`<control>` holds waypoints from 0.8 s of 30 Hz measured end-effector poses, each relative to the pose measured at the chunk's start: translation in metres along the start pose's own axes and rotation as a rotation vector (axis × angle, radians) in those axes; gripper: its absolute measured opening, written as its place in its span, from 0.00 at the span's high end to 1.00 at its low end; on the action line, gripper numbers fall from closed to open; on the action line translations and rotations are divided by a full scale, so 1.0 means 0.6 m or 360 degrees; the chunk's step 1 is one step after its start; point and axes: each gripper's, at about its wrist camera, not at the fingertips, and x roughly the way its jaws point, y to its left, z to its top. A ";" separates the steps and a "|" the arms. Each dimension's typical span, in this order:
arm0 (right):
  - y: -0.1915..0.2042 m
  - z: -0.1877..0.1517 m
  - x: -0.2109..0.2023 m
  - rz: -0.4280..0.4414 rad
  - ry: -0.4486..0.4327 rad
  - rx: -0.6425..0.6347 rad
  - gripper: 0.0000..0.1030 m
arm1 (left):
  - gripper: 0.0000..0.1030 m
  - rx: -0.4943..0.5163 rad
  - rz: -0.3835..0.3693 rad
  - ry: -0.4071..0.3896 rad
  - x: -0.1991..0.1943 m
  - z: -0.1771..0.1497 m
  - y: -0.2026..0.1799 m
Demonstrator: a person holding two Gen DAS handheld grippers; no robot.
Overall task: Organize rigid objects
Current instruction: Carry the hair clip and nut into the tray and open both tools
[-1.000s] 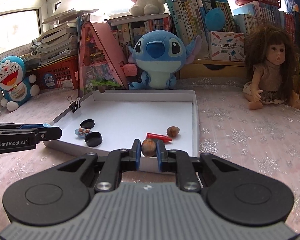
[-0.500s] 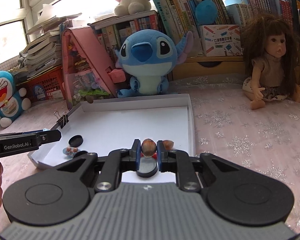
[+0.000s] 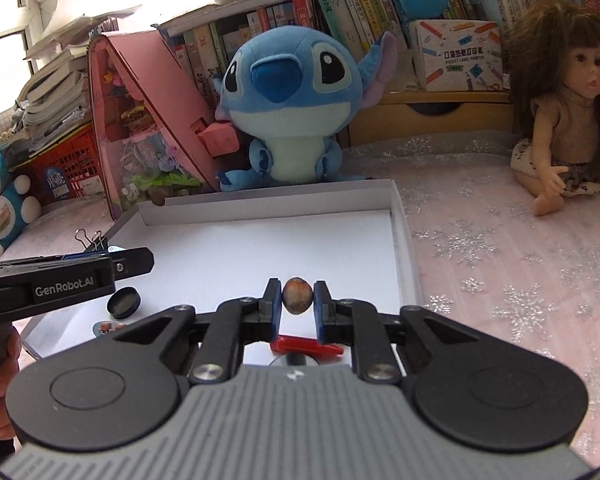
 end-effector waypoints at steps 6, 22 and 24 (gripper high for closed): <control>0.006 -0.001 0.017 -0.0013 0.0024 -0.0036 0.80 | 0.65 0.0028 0.0003 0.0013 0.011 -0.007 -0.009; 0.005 -0.006 0.036 -0.0053 0.0059 -0.0079 0.80 | 0.65 0.0047 0.0055 0.0062 0.033 -0.020 -0.015; 0.006 -0.006 0.036 -0.0053 0.0059 -0.0081 0.80 | 0.65 0.0070 0.0059 0.0059 0.034 -0.022 -0.018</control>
